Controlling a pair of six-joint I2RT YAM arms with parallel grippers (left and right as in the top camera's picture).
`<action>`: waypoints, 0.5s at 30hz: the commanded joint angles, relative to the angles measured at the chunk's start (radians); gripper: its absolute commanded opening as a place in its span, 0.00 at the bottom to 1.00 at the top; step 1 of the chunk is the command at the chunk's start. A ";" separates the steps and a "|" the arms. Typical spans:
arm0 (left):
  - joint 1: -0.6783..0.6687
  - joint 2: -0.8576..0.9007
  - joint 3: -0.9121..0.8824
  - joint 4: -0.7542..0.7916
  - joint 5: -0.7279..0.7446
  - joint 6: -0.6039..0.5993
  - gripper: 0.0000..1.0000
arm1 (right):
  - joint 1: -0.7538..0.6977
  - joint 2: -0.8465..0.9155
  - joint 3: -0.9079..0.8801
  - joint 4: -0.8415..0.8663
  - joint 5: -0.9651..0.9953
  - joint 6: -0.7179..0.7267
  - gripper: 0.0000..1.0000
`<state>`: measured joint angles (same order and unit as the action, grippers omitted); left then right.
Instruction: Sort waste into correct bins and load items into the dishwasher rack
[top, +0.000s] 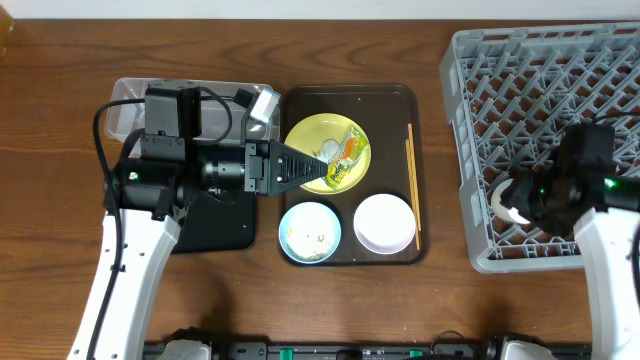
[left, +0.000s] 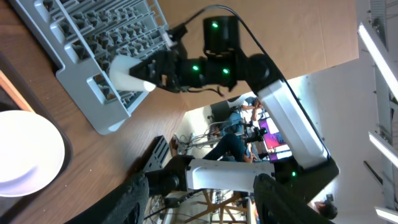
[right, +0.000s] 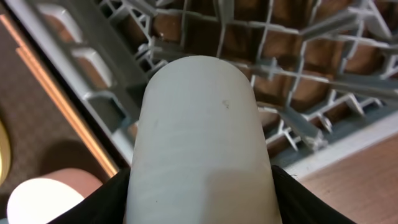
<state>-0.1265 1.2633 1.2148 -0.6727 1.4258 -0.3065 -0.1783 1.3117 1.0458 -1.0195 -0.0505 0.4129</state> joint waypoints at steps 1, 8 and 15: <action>-0.001 -0.002 0.014 0.001 -0.002 0.014 0.57 | -0.004 0.034 0.006 0.026 -0.022 0.002 0.57; -0.001 -0.002 0.014 -0.001 -0.027 0.014 0.57 | -0.004 0.018 0.020 0.014 -0.101 0.002 0.84; -0.018 -0.002 0.014 -0.080 -0.311 0.014 0.57 | -0.003 -0.101 0.072 -0.008 -0.291 -0.088 0.85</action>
<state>-0.1318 1.2633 1.2148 -0.7296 1.2964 -0.3058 -0.1783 1.2766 1.0782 -1.0363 -0.2047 0.3908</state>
